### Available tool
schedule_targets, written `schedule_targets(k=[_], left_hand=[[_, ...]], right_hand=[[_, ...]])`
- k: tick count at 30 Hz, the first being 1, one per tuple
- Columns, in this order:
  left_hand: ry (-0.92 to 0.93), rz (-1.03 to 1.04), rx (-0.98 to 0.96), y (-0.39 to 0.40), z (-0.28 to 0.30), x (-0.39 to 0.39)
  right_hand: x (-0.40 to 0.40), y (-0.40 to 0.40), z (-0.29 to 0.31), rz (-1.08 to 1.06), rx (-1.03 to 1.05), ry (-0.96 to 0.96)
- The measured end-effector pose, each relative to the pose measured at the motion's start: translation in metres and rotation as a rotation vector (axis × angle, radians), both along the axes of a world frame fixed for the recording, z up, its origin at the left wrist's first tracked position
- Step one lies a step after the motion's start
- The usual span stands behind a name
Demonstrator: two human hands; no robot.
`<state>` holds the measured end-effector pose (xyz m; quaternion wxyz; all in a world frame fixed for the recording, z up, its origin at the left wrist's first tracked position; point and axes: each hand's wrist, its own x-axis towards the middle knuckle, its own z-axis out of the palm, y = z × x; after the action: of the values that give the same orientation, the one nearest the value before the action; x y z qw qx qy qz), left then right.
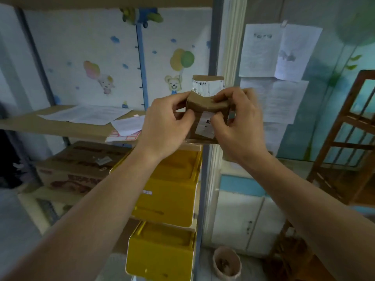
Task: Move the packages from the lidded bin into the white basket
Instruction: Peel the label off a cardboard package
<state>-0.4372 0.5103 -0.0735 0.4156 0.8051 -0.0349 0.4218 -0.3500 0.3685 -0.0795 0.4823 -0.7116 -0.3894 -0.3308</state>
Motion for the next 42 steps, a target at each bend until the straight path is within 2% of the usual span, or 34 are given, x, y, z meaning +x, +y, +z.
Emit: schedule_targets(k=[6, 13, 30, 42], left_hand=[[0.015, -0.019, -0.04, 0.081, -0.013, -0.041], [0.018, 0.071, -0.102, 0.17, -0.024, -0.078], [-0.017, 0.435, -0.132, 0.333, -0.027, -0.096], [-0.052, 0.56, -0.225, 0.419, -0.03, -0.119]], right_hand=[[-0.035, 0.08, -0.012, -0.006, 0.052, -0.01], [-0.063, 0.177, -0.022, 0.115, 0.078, -0.011], [-0.032, 0.403, -0.03, 0.589, 0.079, 0.028], [-0.052, 0.503, -0.029, 0.711, 0.083, 0.005]])
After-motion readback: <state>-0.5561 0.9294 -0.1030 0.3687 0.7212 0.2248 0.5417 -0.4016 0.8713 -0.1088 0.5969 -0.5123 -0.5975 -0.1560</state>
